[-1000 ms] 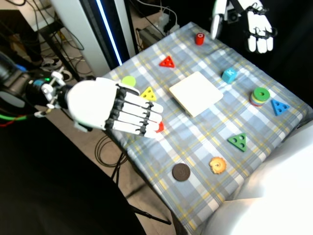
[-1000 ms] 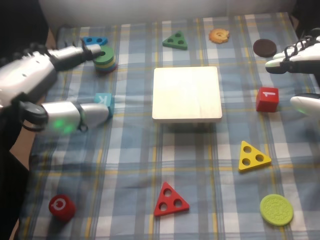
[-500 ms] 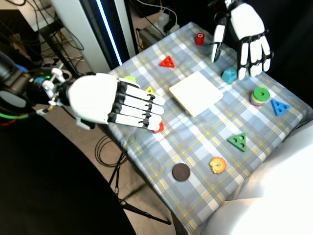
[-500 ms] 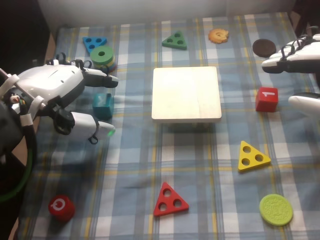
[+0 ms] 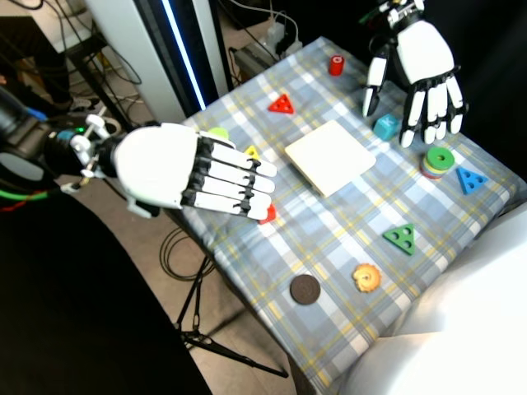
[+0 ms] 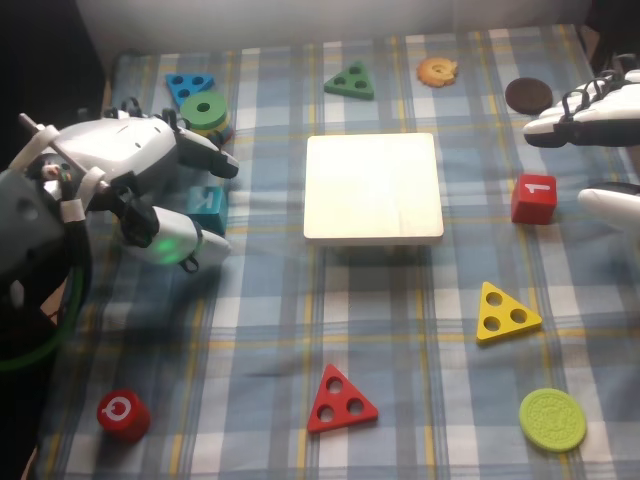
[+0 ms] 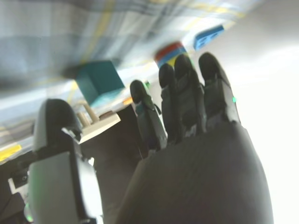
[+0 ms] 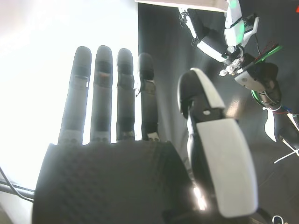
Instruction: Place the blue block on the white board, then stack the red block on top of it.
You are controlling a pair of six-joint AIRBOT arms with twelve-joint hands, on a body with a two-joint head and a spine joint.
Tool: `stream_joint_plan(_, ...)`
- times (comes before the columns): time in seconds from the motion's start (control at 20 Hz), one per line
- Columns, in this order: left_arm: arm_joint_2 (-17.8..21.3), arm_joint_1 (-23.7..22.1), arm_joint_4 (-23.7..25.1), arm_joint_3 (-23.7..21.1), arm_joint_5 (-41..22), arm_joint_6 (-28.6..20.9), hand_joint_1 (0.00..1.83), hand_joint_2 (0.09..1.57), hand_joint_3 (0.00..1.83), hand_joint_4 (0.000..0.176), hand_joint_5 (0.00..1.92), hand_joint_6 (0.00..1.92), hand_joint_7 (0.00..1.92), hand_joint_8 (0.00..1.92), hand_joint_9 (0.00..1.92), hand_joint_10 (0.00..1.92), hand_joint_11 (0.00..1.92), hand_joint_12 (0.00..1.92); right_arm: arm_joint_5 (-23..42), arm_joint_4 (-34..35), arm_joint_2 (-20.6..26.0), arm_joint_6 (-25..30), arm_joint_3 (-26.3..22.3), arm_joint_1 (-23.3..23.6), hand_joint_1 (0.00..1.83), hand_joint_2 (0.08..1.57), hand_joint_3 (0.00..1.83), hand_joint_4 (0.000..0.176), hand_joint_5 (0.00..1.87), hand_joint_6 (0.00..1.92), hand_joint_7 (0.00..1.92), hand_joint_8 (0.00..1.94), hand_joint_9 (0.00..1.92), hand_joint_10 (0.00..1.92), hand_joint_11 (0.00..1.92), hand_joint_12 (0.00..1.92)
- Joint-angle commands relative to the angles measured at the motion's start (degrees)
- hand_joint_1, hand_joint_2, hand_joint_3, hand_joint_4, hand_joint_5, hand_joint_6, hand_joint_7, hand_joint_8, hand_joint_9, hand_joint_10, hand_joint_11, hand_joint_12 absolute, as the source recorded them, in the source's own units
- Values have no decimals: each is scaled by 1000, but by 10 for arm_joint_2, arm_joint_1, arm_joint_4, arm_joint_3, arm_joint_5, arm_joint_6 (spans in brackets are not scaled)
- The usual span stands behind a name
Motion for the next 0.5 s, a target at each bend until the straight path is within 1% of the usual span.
stream_joint_plan(0.0,-2,-7,8,5,-49,9,846,972,10,174,636,11,438,6,370,16,41,388,69,9,0,5,1,7,520,1350,2,0,565,0,607,2,551,5,365,325)
stream_joint_plan(0.1,-3,-7,2,9,-47,12,855,987,3,169,691,9,467,5,391,8,49,412,68,8,0,5,1,7,549,1356,2,0,565,0,611,2,558,5,372,321)
stream_joint_plan(0.15,-4,-7,1,10,-46,12,858,1007,2,174,706,5,480,2,398,3,28,460,67,8,0,5,2,7,552,1358,3,0,563,0,613,3,562,6,377,322)
stream_joint_plan(0.2,-5,-8,-2,13,-46,12,879,1012,2,176,707,3,485,2,405,3,25,474,67,8,0,5,2,7,553,1360,4,0,560,0,614,3,565,7,379,322)
stream_joint_plan(0.3,-6,-8,-8,17,-44,12,915,1017,2,163,726,8,521,13,434,12,46,499,67,7,0,5,2,7,527,1365,4,0,559,0,620,3,573,6,392,323)
stream_joint_plan(0.35,-6,-8,-8,17,-44,12,915,1025,0,160,747,2,536,4,434,4,33,519,67,7,0,5,2,7,523,1367,4,0,559,1,621,3,573,6,390,321)
stream_joint_plan(0.4,-7,-8,-10,18,-44,12,914,1027,0,161,767,7,552,7,443,6,31,524,67,7,0,5,2,7,522,1368,4,0,561,1,622,3,575,6,393,320)
stream_joint_plan(0.45,-8,-8,-11,18,-44,12,934,1018,0,145,836,7,611,8,494,11,69,555,67,7,0,5,2,7,524,1369,4,0,567,4,628,5,581,8,395,320)
